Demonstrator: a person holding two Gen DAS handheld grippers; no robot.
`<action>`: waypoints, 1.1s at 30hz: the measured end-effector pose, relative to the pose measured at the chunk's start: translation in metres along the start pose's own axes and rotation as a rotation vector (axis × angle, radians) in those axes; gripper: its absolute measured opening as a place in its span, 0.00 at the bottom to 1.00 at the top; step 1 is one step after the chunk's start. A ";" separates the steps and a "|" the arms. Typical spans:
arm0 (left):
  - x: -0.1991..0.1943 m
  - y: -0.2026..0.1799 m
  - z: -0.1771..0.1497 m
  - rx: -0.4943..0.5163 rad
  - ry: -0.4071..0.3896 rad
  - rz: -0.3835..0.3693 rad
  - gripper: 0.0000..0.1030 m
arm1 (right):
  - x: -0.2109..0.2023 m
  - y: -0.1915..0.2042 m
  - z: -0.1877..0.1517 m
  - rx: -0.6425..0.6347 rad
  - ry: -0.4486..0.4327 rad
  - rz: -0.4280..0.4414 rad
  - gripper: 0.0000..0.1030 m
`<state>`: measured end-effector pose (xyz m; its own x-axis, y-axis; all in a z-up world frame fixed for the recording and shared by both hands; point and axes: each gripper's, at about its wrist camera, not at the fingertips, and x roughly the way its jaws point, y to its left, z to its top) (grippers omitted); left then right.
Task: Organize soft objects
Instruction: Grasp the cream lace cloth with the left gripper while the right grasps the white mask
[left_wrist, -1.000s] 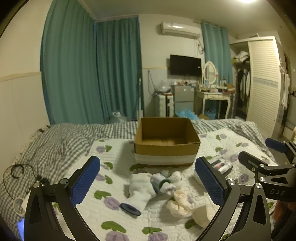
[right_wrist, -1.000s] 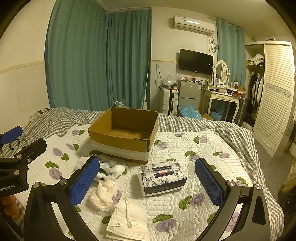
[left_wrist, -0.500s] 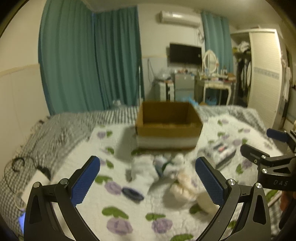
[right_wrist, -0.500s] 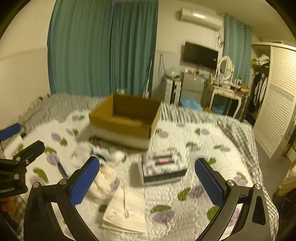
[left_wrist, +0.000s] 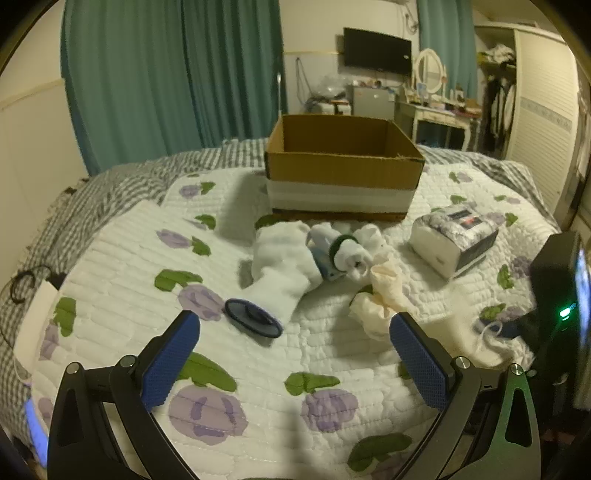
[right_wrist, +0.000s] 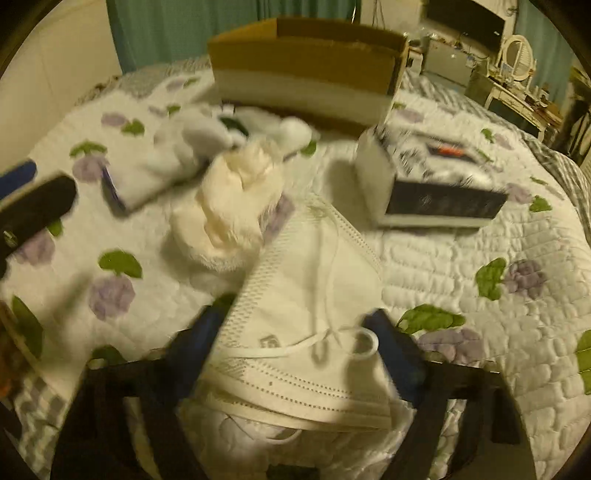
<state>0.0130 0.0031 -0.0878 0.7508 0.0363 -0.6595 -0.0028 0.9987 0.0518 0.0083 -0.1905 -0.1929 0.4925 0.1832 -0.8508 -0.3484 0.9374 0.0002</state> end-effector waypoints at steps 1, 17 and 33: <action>0.000 0.000 0.001 0.002 0.001 0.000 1.00 | 0.001 -0.001 -0.001 0.004 0.011 0.002 0.51; 0.020 -0.033 0.021 0.026 0.027 -0.070 1.00 | -0.063 -0.042 0.031 0.069 -0.148 0.004 0.07; 0.096 -0.061 0.007 0.040 0.235 -0.207 0.23 | -0.044 -0.063 0.040 0.087 -0.130 0.066 0.10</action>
<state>0.0903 -0.0551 -0.1487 0.5592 -0.1551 -0.8144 0.1636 0.9837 -0.0750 0.0405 -0.2459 -0.1349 0.5717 0.2764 -0.7725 -0.3156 0.9432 0.1039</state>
